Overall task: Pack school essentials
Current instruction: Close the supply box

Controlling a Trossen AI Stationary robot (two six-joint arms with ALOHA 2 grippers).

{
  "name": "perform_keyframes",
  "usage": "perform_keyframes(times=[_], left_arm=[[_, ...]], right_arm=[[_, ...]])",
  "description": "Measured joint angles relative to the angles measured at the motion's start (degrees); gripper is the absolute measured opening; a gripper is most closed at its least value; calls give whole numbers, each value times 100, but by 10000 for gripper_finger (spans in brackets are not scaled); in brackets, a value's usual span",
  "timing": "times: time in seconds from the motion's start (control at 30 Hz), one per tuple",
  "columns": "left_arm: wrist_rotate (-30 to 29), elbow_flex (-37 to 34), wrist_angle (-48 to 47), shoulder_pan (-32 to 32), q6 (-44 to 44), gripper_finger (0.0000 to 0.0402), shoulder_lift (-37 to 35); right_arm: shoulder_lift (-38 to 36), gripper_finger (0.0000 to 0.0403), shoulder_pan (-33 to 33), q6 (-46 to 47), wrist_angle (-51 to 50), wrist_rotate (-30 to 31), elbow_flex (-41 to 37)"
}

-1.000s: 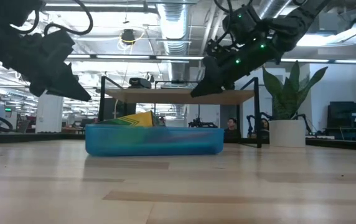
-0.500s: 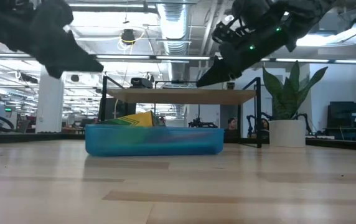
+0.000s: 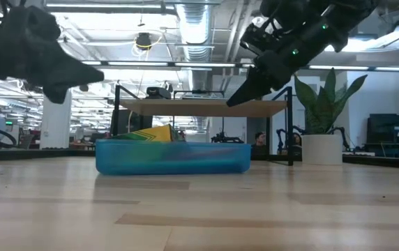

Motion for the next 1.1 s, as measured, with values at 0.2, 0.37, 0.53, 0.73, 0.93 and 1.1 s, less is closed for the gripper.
perform_keyframes(times=[0.2, 0.37, 0.53, 0.73, 0.93, 1.1], left_arm=[[-32, 73, -667, 45, -445, 0, -17], [17, 51, -1081, 126, -826, 0, -23], [236, 53, -1669, 212, -1192, 0, -22], [502, 53, -2388, 501, -1709, 0, -22], [1174, 53, -2824, 1151, -2200, 0, -20], [1734, 55, -2898, 1605, -2218, 0, 70]], right_arm=[[0, 11, -197, 287, -306, 15, 2], [-2, 11, -209, 345, -416, 15, 2], [-2, 12, -168, 345, -429, 17, 2], [-2, 12, -168, 345, -463, 15, 4], [-4, 12, -188, 345, -467, 15, 9], [-7, 12, -187, 384, -464, 15, 9]])
